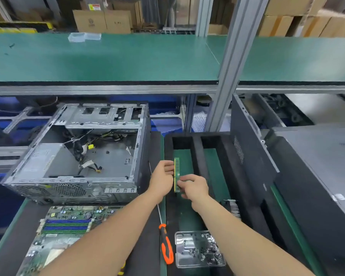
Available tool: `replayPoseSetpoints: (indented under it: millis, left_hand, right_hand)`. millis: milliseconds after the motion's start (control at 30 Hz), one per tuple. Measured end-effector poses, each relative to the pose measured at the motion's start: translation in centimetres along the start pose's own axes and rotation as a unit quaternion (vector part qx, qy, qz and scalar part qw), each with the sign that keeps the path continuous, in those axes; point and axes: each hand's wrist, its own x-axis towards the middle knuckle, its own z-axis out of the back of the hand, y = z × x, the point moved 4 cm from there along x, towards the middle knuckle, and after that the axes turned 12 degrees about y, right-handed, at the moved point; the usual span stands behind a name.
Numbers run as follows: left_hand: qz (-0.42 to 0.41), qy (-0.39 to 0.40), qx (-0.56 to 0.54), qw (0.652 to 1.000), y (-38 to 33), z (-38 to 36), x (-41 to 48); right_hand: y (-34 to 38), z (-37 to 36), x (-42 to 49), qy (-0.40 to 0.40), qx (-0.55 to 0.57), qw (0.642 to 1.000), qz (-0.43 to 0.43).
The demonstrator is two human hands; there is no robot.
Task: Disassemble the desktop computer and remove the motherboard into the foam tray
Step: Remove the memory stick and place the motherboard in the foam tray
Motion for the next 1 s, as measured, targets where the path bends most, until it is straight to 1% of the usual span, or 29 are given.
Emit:
replayPoseSetpoints:
  millis: [100, 167, 333, 467, 533, 633, 700, 767, 867, 967, 1000]
  left_hand:
    - [0.057, -0.002, 0.009, 0.998, 2.4, 0.2, 0.2]
    - [0.073, -0.007, 0.011, 0.997, 3.3, 0.3, 0.3]
    - [0.071, -0.006, 0.049, 0.996, 3.6, 0.0, 0.5]
    - [0.069, 0.006, 0.124, 0.990, 3.2, -0.4, 0.2]
    - [0.027, 0.005, 0.164, 0.986, 2.3, -0.5, -0.5]
    - [-0.099, -0.041, 0.198, 0.974, 0.7, 0.6, -3.5]
    - [-0.163, -0.072, 0.213, 0.961, 0.5, 2.0, -6.3]
    - [-0.207, -0.086, 0.243, 0.944, 1.2, 3.5, -9.4]
    - [-0.231, -0.109, 0.268, 0.929, 3.0, 7.2, -13.5]
    - [-0.223, -0.126, 0.331, 0.908, 5.5, 12.2, -17.0]
    - [-0.208, -0.141, 0.349, 0.903, 6.6, 14.0, -18.0]
  right_hand:
    - [-1.4, -1.2, 1.6, -0.001, -0.042, 0.999, -0.026]
    - [-2.0, -1.7, 2.2, -0.005, -0.068, 0.997, -0.031]
    - [-1.9, -2.1, 2.6, -0.013, -0.109, 0.994, -0.029]
    - [-1.7, -2.2, 2.6, -0.036, -0.126, 0.991, -0.033]
    - [-1.4, -2.1, 2.1, -0.051, -0.140, 0.989, -0.022]
    - [-0.6, -2.7, -0.1, -0.093, -0.138, 0.986, 0.033]
    - [-0.5, -4.6, -2.2, -0.077, -0.127, 0.988, 0.049]
    - [-1.1, -7.4, -4.3, -0.032, -0.143, 0.988, 0.047]
    - [-2.2, -11.8, -7.2, 0.022, -0.175, 0.982, 0.063]
    - [-2.9, -16.2, -9.5, 0.056, -0.204, 0.974, 0.085]
    - [-3.1, -17.7, -10.2, 0.067, -0.213, 0.970, 0.093]
